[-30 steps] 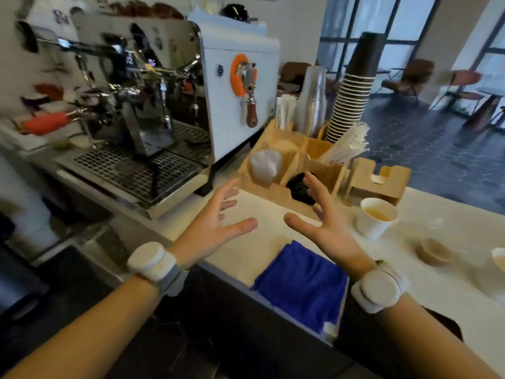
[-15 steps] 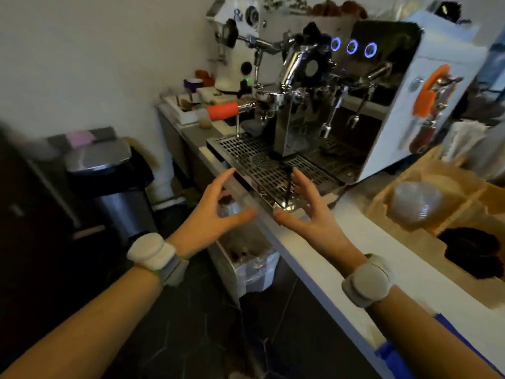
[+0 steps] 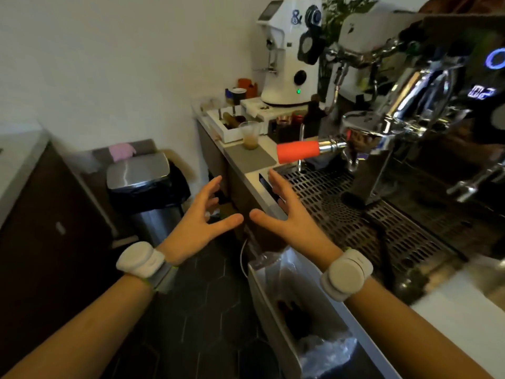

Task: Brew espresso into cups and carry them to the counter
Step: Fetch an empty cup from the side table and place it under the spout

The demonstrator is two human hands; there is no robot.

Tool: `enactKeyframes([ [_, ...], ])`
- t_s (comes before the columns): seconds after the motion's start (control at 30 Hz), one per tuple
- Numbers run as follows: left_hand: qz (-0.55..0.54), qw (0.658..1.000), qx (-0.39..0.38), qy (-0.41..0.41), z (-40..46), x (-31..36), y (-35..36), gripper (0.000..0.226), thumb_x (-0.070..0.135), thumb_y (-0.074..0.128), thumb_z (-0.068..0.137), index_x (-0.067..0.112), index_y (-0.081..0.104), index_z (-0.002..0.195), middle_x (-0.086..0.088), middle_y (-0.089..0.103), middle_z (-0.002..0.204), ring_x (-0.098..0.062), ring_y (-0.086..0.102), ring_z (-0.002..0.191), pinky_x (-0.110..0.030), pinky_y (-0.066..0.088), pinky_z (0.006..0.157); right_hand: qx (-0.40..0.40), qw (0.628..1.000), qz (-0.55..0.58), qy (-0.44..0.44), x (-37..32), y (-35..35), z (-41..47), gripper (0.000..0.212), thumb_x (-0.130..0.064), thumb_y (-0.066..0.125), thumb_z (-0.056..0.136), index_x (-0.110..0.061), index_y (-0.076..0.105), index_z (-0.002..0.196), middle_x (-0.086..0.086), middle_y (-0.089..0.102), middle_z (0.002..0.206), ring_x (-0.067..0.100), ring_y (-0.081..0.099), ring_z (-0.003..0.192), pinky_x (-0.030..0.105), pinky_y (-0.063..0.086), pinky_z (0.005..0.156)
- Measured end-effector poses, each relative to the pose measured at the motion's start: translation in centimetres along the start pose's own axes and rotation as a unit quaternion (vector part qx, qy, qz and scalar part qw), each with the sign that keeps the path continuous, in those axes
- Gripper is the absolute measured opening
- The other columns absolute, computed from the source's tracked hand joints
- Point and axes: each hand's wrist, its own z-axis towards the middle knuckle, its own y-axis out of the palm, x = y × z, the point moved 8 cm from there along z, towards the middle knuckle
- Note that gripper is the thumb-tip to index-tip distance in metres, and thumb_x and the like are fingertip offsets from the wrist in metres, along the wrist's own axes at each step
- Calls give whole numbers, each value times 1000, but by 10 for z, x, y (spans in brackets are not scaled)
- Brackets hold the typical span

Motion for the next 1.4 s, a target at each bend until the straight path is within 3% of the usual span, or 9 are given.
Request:
enactKeyframes([
  [0.07,3,1000,15,-2,27,-9,-22,95,49,72,66,39,21,146,7,26,153,-10,33,135,-21,39,97,2,1000,17,1,4,9,37,88,-44,72,76,-39,18,146,-11,21,154,2,22,136,21,24,103],
  [0.33,-33,999,21,-23,104,-36,-65,96,53,72,61,43,22,142,4,27,153,-18,36,134,-40,38,106,10,1000,11,26,33,20,128,88,-52,69,74,-43,16,144,-10,21,155,13,20,140,38,23,112],
  [0.5,-37,999,-12,-11,165,-57,-76,96,53,71,64,40,22,145,10,29,151,-9,36,131,-17,41,85,59,996,-39,46,54,6,179,101,-62,71,61,-41,18,144,-11,26,151,7,26,134,30,26,106],
  [0.6,-44,999,-31,-4,207,-71,-82,97,53,71,63,37,22,145,14,28,149,-7,35,130,-19,37,86,78,996,-25,43,60,0,207,93,-50,75,66,-46,20,141,-18,30,143,5,29,129,27,28,101],
  [0.8,-48,992,-119,2,313,-111,-81,97,53,75,61,41,23,142,18,28,142,-11,35,131,-30,39,96,177,981,-39,65,87,-16,271,95,-43,77,70,-40,18,145,-7,28,151,14,31,133,27,30,98],
  [0.93,-36,982,-186,13,392,-132,-80,99,50,75,62,39,20,144,19,28,141,-10,37,129,-10,39,81,252,961,-62,99,104,-26,326,98,-47,77,66,-38,19,144,-4,30,150,15,33,131,26,30,95],
  [1.1,-17,977,-212,19,442,-147,-70,104,43,77,64,28,17,147,3,21,153,-18,35,132,-31,39,96,295,944,-83,125,125,-42,363,96,-41,80,67,-40,20,143,-2,30,151,20,31,135,26,30,96],
  [1.2,-16,975,-222,24,469,-155,-63,96,24,76,76,24,14,148,-2,18,155,-21,34,134,-30,37,97,298,939,-87,146,142,-47,381,96,-41,80,68,-41,20,143,-2,29,151,21,31,135,24,30,94],
  [1.4,-31,967,-254,5,502,-172,-39,97,17,76,77,21,10,149,-5,14,156,-14,30,131,-28,33,98,260,931,-108,233,189,-49,405,103,-33,79,71,-29,12,148,4,24,154,26,27,139,34,28,106],
])
